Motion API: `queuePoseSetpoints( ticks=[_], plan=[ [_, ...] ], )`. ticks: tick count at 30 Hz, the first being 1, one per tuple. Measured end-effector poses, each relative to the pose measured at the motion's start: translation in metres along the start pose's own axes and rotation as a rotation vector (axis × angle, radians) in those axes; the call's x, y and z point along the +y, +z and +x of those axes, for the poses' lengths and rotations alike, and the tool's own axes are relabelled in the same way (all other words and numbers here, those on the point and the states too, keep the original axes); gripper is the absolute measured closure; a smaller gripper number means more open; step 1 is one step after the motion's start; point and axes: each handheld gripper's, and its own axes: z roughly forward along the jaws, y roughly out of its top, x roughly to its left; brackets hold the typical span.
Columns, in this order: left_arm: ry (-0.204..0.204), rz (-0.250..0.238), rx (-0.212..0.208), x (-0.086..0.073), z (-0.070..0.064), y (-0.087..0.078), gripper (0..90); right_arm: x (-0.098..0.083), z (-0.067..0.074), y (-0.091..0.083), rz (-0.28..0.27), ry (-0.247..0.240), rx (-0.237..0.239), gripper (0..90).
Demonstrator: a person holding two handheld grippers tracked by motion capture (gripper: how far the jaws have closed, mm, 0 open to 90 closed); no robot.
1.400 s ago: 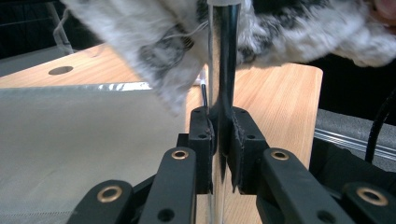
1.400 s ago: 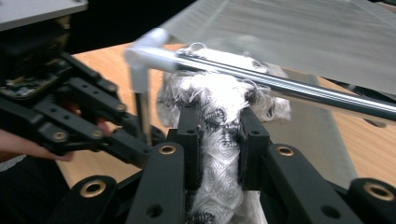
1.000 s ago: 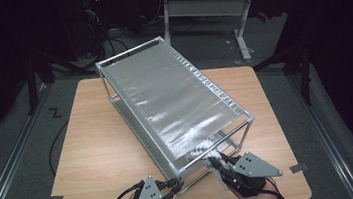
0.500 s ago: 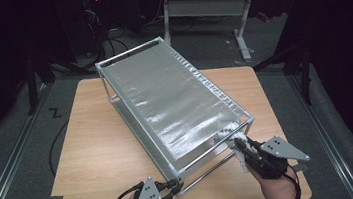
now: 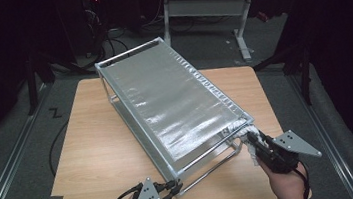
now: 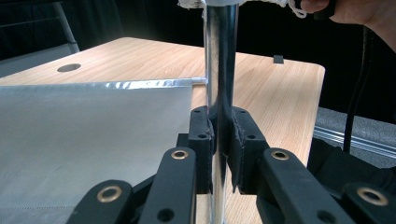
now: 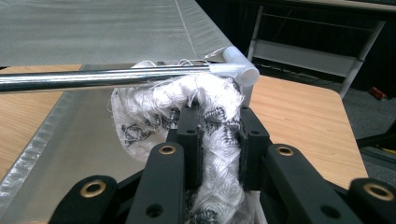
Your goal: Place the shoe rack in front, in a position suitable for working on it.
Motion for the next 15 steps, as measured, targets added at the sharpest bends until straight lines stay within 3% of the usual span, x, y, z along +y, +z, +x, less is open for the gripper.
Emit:
queuePoseSetpoints(
  ticks=[9,15],
  plan=[
    [0.007,0.004,-0.006,0.001,0.000,0.001,80.3,-0.005,-0.002,0.003,0.011,-0.013,-0.019,75.6],
    [0.009,0.002,-0.013,0.001,0.001,0.003,80.4,-0.016,-0.004,0.012,0.063,-0.018,-0.041,75.6]
  ],
)
